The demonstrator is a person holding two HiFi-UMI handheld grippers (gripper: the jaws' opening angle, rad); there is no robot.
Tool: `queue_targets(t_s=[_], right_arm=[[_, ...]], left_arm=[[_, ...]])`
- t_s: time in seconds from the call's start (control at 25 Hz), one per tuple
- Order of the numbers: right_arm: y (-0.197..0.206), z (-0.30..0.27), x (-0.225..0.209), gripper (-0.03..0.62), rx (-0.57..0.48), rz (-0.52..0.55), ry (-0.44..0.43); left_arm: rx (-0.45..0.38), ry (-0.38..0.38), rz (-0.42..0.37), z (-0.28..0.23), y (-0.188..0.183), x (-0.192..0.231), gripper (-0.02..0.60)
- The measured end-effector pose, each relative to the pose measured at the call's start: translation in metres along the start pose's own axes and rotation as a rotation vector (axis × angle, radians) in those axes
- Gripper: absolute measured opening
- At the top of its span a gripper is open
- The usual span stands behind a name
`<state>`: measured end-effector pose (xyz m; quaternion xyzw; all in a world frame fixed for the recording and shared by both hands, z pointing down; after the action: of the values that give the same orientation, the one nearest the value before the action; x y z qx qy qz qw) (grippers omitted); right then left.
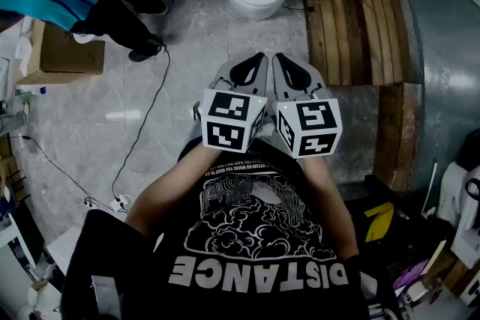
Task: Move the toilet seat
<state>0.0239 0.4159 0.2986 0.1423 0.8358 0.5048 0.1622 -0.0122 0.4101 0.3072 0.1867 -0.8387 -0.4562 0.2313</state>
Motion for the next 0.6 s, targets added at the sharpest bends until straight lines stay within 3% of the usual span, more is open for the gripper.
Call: queue_targets(t_s=[0.6], right_arm=[[0.007, 0.012, -0.016, 0.018, -0.009, -0.045, 0.001]], left_arm=[[0.028, 0.008, -0.001, -0.013, 0.006, -0.019, 0.012]])
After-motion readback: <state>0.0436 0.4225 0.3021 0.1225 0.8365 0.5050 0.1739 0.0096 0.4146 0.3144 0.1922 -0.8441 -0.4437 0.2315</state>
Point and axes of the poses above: the fingertips, and each gripper's own axes: z backward along the fingers, x to its left, y out of its underside, the point moved 1 cm from there along z, backward along the fingers, and after that the axes turned 2 degrees about z, right-handed, at the moved point
